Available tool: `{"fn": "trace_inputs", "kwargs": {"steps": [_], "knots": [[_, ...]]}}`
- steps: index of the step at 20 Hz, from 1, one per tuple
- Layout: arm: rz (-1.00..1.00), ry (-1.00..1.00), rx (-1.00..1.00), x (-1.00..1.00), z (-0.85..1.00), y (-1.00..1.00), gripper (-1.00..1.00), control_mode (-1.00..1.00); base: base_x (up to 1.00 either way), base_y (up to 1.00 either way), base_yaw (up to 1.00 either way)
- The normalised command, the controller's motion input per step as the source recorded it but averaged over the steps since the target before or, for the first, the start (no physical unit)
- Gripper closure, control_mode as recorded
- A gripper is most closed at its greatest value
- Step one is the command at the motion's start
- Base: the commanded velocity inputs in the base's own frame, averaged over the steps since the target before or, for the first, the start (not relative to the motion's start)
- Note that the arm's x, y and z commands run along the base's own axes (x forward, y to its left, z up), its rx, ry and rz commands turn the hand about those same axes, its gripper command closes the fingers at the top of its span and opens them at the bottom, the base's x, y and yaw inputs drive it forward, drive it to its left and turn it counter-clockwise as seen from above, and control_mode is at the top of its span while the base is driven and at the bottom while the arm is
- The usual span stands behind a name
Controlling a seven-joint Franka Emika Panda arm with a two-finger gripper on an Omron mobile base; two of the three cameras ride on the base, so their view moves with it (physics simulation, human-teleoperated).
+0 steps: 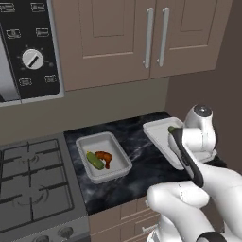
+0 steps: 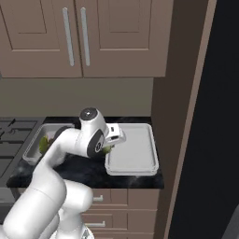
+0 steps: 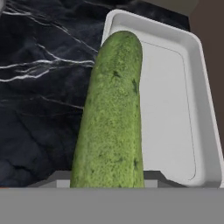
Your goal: Place one cucumber and one chicken drumstick in each tupperware on the nearby counter, to pack two identical lunches.
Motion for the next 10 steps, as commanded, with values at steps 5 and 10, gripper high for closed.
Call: {"fn": "trace_inputs", "kwargs": {"steps": [5,10], "knots": [[0.0,0.04,0.0,0.51,-0.24,-0.17,1.0,-1.0,0.0,0.0,0.0],[0.0,0.02,0.0,0.46,-0.37,-0.08,1.0,-1.0,0.0,0.0,0.0]]}}
